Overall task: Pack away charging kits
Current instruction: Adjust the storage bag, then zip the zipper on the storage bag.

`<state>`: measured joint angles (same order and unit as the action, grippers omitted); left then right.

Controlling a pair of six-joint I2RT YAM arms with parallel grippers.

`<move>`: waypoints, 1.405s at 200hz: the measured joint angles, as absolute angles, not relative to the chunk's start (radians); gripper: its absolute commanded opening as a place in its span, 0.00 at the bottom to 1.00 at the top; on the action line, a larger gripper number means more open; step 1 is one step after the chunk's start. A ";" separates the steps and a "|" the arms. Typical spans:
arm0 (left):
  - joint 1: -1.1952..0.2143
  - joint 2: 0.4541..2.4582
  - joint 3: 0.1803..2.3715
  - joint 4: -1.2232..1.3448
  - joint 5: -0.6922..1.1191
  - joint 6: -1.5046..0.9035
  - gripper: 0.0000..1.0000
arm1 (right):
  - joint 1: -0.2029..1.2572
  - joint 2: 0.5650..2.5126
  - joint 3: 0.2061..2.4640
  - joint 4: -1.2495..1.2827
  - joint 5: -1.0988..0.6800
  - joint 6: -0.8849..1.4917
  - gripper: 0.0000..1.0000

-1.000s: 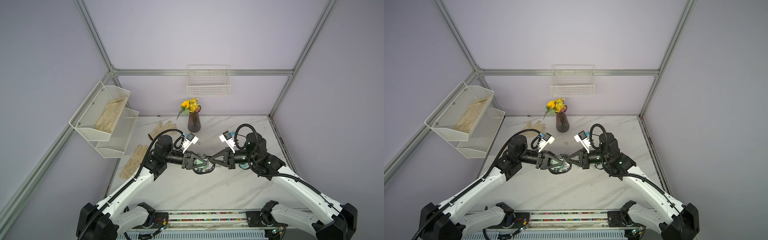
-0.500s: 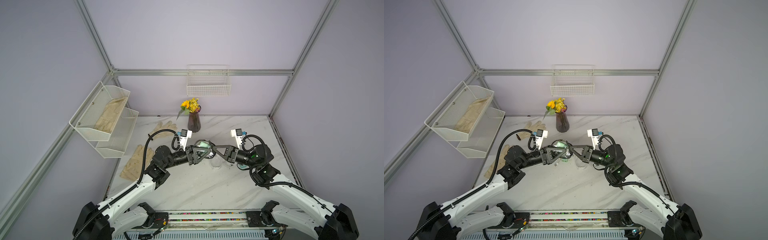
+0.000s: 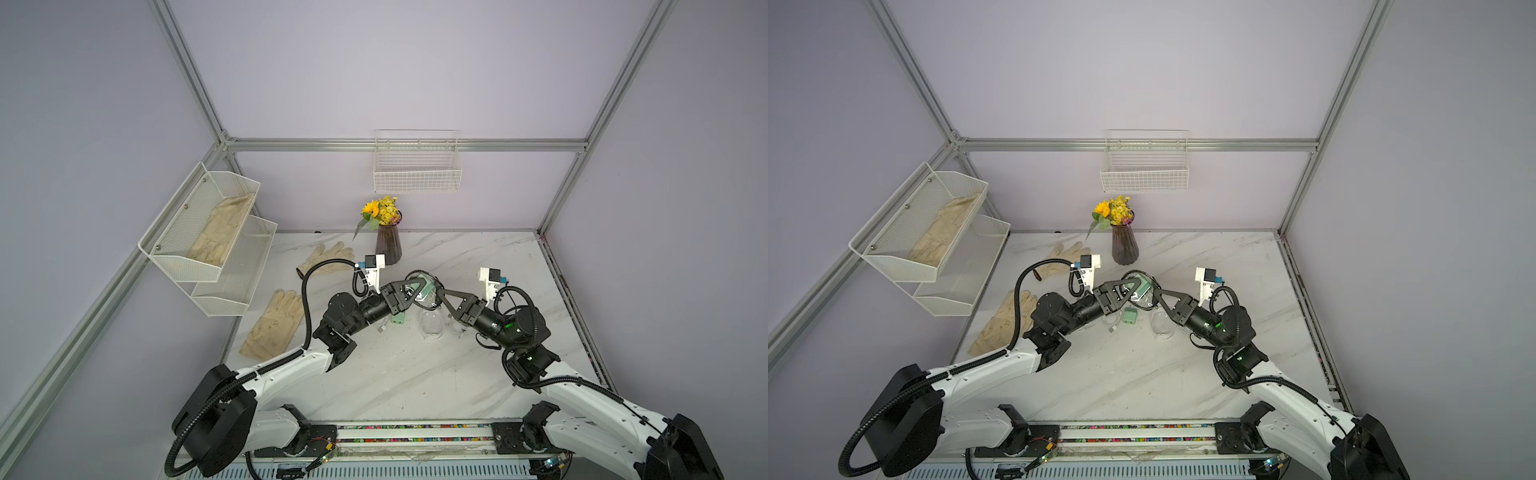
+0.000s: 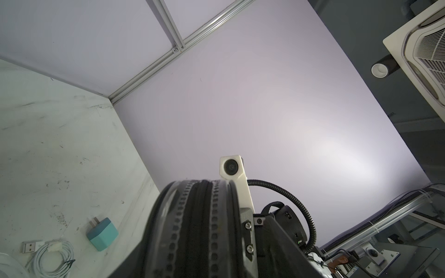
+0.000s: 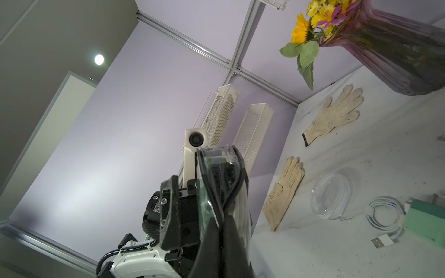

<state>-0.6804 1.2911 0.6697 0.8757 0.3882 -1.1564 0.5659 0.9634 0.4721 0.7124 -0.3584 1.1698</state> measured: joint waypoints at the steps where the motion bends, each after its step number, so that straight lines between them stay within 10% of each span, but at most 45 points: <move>1: -0.681 1.292 0.670 0.877 0.388 -1.158 0.60 | 0.566 0.964 0.472 0.714 -0.358 1.170 0.00; 101: -0.681 1.382 0.670 0.957 0.372 -1.211 0.29 | 0.580 1.037 0.474 0.740 -0.356 1.188 0.00; 126: -0.669 1.380 0.670 0.957 0.381 -1.238 0.24 | 0.581 0.981 0.516 0.593 -0.360 1.131 0.33; 154: -0.599 1.350 0.670 0.924 0.422 -1.283 0.16 | 0.592 0.884 0.669 0.299 -0.357 0.971 0.42; 281: -0.397 1.181 0.838 0.238 0.722 -1.245 0.13 | 0.879 1.072 1.011 -0.285 -0.168 0.374 0.48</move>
